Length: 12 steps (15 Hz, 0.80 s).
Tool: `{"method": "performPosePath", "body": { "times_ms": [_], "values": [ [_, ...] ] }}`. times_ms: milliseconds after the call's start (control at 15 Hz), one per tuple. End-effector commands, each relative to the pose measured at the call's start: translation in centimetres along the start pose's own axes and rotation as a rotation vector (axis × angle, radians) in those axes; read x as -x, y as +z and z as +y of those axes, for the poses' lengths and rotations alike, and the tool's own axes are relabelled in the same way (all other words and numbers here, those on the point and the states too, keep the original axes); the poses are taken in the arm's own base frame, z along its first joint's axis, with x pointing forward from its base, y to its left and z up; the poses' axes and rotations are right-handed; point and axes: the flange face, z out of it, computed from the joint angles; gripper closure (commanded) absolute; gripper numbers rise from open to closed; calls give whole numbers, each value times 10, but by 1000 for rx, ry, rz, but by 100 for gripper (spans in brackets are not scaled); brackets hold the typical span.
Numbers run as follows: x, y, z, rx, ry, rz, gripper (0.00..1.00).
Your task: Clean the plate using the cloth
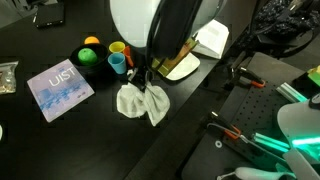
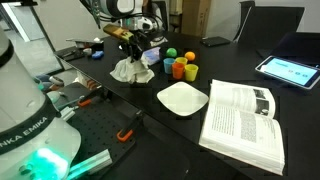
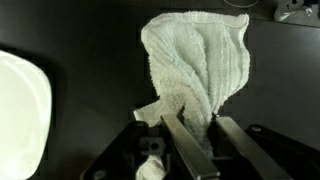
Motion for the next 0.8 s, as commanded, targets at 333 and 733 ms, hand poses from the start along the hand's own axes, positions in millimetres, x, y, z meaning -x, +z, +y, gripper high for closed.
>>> {"method": "performPosePath", "body": {
  "times_ms": [333, 733],
  "values": [
    [-9, 41, -6, 11, -74, -26, 96],
    [-27, 54, -11, 54, -206, 32, 61]
  ]
}}
